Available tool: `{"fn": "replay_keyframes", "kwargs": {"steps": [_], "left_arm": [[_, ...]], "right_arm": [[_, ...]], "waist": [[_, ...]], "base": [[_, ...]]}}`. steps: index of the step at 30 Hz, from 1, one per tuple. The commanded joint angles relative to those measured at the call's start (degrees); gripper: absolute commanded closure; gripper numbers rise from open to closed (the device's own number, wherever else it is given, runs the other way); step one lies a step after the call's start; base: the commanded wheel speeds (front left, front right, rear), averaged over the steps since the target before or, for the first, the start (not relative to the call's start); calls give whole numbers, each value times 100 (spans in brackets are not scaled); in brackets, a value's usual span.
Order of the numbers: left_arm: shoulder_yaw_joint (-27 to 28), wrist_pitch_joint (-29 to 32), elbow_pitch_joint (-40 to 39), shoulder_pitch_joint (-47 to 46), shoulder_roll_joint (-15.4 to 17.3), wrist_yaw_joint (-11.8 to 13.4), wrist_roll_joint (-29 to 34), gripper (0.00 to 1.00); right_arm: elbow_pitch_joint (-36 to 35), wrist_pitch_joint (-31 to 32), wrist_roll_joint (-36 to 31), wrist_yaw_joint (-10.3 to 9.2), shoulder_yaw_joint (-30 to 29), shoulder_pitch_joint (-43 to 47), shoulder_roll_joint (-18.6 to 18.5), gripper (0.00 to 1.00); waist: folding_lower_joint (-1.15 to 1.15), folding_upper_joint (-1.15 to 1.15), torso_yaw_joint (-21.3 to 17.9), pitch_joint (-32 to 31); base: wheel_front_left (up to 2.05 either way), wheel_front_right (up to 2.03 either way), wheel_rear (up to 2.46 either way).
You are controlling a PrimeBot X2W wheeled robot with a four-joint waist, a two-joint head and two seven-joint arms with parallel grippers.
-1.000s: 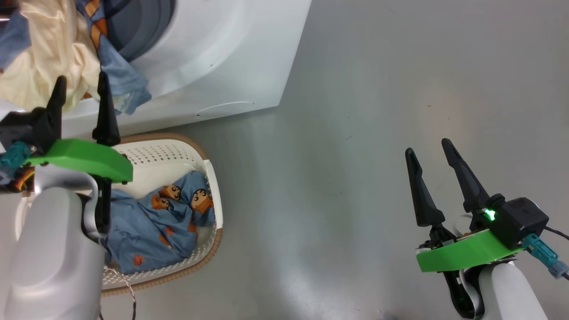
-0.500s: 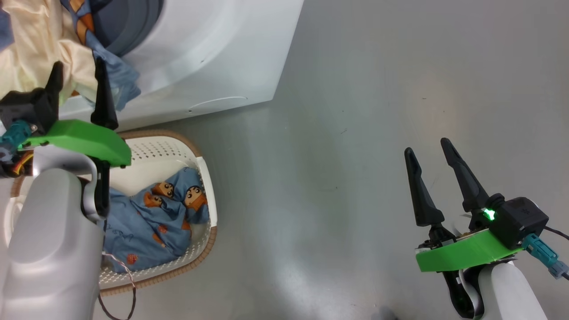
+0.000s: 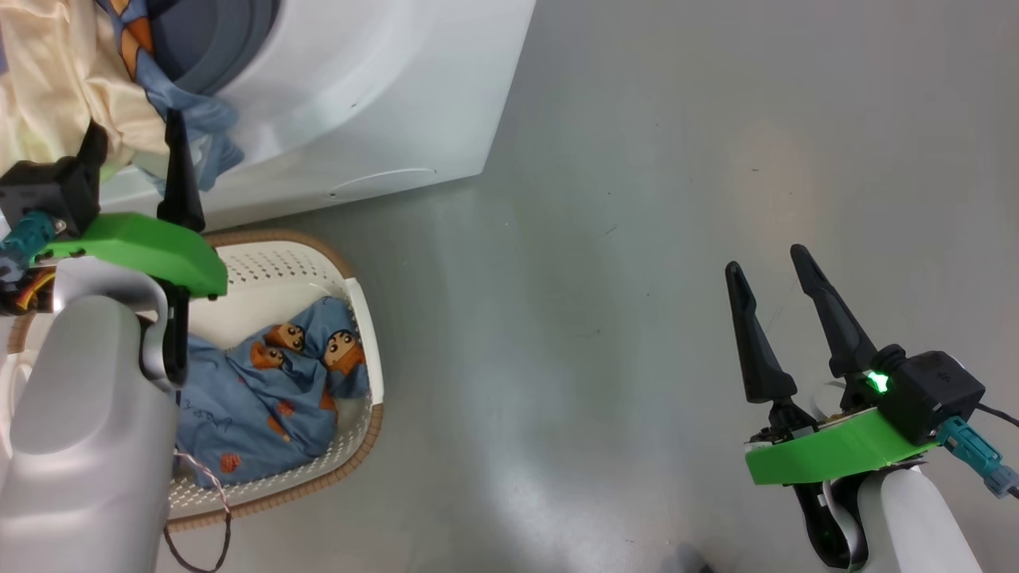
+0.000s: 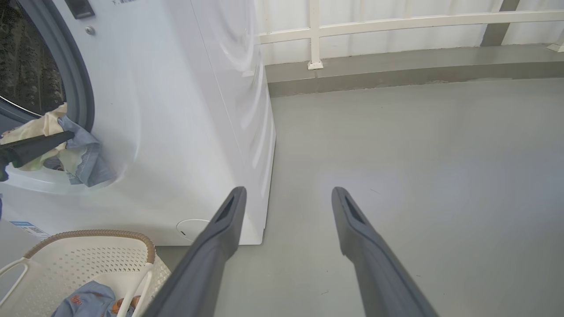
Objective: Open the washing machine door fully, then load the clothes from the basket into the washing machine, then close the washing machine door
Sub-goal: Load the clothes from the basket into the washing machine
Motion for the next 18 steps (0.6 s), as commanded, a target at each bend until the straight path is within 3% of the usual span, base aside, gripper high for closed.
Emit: {"fn": "replay_keyframes", "kwargs": {"steps": [1,4,6,7,8,12,18], "left_arm": [[189,-35,-4,-155,322,74,14,0],[191,-76,67,-175,343,72,-6,0],[187,-92,95,-168,343,72,-22,14],[187,-92,95,-168,343,72,-22,14],[186,-100,105,-158,342,70,-33,27],[186,-126,141,-123,349,74,-70,51],[180,-147,209,-140,374,93,-111,56]], "right_arm": [[-143,-27,73,9,110,-7,8,0],[-135,-27,65,9,96,12,8,0],[-130,-27,60,9,87,17,8,0],[-130,-27,60,9,87,17,8,0],[-128,-27,57,9,81,18,8,0],[-125,-27,41,9,52,19,8,0],[-120,-27,8,9,57,5,8,0]], "waist": [[0,0,14,-5],[0,0,45,-16],[0,0,73,-25],[0,0,73,-25],[0,0,89,-30],[0,0,151,-47],[0,0,201,-51]], "base": [[0,0,0],[0,0,0],[0,0,0],[0,0,0],[0,0,0],[0,0,0],[0,0,0]]}}
